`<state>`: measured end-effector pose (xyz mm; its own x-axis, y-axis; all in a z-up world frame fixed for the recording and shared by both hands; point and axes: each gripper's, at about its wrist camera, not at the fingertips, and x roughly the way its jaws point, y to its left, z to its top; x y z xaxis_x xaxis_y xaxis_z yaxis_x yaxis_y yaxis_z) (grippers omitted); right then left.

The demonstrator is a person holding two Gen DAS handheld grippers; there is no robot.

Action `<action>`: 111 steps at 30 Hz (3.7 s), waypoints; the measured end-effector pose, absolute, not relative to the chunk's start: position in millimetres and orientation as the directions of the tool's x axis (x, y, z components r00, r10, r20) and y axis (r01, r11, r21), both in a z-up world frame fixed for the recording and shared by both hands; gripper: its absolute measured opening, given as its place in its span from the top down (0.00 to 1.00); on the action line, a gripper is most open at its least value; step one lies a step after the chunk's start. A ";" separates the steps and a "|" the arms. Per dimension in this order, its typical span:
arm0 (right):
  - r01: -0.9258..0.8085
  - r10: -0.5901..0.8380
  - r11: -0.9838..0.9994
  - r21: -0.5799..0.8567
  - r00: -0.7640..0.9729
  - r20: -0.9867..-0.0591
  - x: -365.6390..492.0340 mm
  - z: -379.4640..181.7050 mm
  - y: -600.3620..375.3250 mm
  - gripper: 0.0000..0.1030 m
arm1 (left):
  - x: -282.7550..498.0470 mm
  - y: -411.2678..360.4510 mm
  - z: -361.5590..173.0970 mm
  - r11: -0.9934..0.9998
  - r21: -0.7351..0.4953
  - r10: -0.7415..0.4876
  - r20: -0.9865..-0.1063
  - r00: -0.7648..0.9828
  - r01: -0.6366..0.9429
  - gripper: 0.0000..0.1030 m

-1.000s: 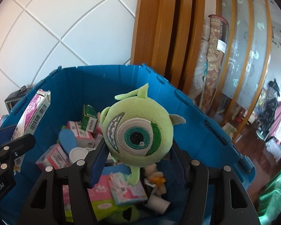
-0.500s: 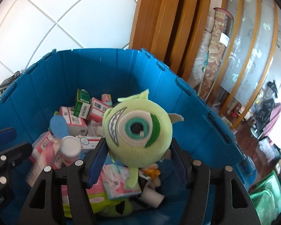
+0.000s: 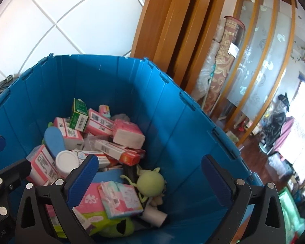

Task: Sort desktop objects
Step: 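Open both grippers to drop the tube and plush into the crate, then return both tools from the crate to the pile on the bed, then grasp the brown teddy bear with both grippers from the pile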

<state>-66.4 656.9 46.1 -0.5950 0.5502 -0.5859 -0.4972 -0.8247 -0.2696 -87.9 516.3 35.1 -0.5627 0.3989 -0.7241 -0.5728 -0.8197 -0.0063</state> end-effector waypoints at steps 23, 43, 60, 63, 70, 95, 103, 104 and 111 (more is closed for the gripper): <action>-0.551 0.623 -0.777 -0.305 -0.602 -0.499 -65.9 49.6 651.4 0.00 | -75.1 355.6 66.5 -0.927 -0.084 0.355 -0.507 -0.785 -0.366 0.23; -0.043 0.155 -0.973 -0.227 -0.851 -0.502 -139.7 99.8 331.5 0.00 | -124.0 -16.3 -19.9 -0.991 -0.019 -0.086 -0.673 -0.735 0.134 0.23; 0.380 -0.233 -0.925 -0.020 -0.609 -0.759 -313.2 -10.0 105.5 0.00 | -230.5 -137.0 -87.1 -0.982 -0.056 -0.068 -0.785 -0.615 0.179 0.23; 0.440 -0.310 -0.896 0.056 -0.531 -0.788 -344.9 -34.8 73.8 0.00 | -262.8 -137.3 -106.3 -0.986 -0.040 -0.065 -0.807 -0.587 0.164 0.23; 0.508 -0.443 -0.830 0.229 -0.352 -0.825 -415.2 -92.6 19.4 0.00 | -311.4 -148.9 -149.0 -0.986 -0.038 -0.053 -0.846 -0.530 0.159 0.23; 0.401 -0.453 -0.847 0.349 -0.203 -0.868 -372.7 -144.0 56.7 0.82 | -282.2 -95.4 -154.1 -0.996 -0.085 0.064 -0.850 -0.523 0.016 0.42; 0.424 -0.426 -0.852 0.306 -0.222 -0.877 -357.6 -128.8 61.6 0.67 | -259.9 -150.7 -182.0 -0.984 -0.080 0.000 -0.894 -0.447 0.159 0.49; 0.436 -0.435 -0.846 0.306 -0.235 -0.869 -357.4 -122.3 58.5 0.50 | -256.7 -153.4 -184.6 -0.984 -0.076 -0.004 -0.898 -0.440 0.164 0.49; 0.530 -0.469 -0.802 0.274 -0.276 -0.839 -361.9 -95.2 32.8 0.18 | -225.2 -166.8 -152.1 -0.978 -0.092 -0.014 -0.864 -0.504 0.186 0.49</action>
<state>-361.9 32.8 -95.2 -0.2759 -0.4691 -0.8390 0.5300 -0.8024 0.2744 -225.2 -166.8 -152.1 -0.5038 -0.0140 -0.8637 0.1856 -0.9783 -0.0923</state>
